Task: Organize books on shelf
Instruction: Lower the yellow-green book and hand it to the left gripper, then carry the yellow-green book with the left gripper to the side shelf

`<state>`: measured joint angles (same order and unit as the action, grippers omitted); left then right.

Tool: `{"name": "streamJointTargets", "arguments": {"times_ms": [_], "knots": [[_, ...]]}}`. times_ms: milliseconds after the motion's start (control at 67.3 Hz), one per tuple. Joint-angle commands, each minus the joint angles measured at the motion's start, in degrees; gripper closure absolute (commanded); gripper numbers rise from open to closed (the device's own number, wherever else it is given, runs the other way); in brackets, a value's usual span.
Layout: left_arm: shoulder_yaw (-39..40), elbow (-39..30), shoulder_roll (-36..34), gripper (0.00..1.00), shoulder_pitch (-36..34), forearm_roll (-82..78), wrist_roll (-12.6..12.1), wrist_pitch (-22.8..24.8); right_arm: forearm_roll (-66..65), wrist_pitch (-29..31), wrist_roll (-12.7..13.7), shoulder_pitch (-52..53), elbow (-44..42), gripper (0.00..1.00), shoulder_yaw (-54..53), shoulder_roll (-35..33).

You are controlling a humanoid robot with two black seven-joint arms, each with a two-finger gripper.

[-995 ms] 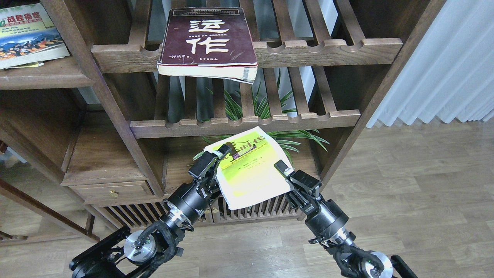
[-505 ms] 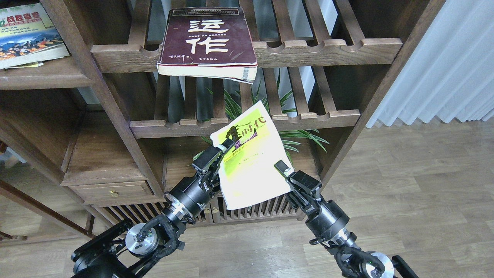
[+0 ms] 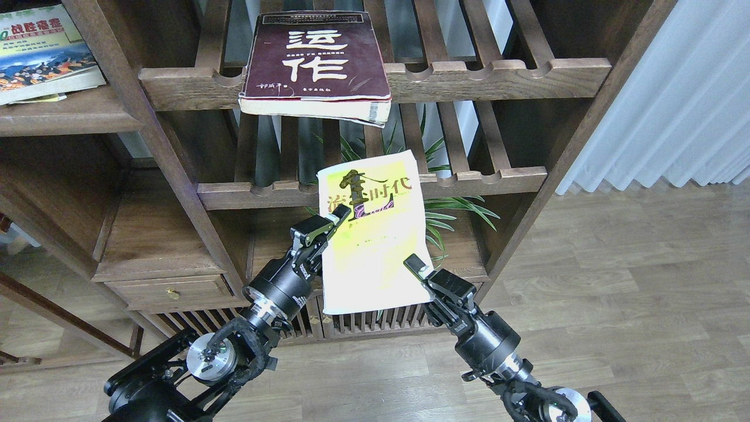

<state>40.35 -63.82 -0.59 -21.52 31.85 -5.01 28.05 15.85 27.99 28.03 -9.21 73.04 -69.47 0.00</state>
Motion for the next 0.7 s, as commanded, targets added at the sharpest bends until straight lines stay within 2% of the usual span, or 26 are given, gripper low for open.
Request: {"name": "streamJointTargets", "arguments": {"times_ms": [0, 15, 45, 89, 267, 564, 683], "knots": [[-0.18, -0.51, -2.04, 1.00, 0.07, -0.04, -0.70, -0.05, -2.66, 0.01, -0.03, 0.42, -0.71, 0.48, 0.39, 0.00], [-0.53, -0.95, -3.79, 1.00, 0.16, -0.04, -1.23, -0.05, -4.67, 0.01, -0.03, 0.51, -1.49, 0.22, 0.47, 0.00], [-0.62, -1.21, -4.85, 1.00, 0.16, -0.04, -1.41, -0.05, -6.00, 0.01, -0.03, 0.51, -1.68, 0.11, 0.47, 0.00], [-0.79, -1.65, -6.35, 1.00, 0.25, -0.12, -1.67, -0.05, -7.15, 0.01, -0.03, 0.51, -1.85, 0.01, 0.47, 0.00], [-2.55, -5.17, -14.52, 1.00, 1.92, -0.65, -3.87, -0.05, -7.32, 0.01, -0.03, 0.60, -4.14, 0.00, 0.47, 0.00], [-4.66, -17.38, -37.62, 1.00, 7.10, -0.92, -7.64, -0.05, -7.32, 0.01, -0.03, 2.62, -10.37, 0.00, 2.06, 0.00], [-3.78, -19.85, -45.81, 1.00, 7.81, -0.92, -8.61, -0.05, -7.32, 0.01, -0.03, 3.76, -11.96, 0.00, 2.32, 0.00]]}}
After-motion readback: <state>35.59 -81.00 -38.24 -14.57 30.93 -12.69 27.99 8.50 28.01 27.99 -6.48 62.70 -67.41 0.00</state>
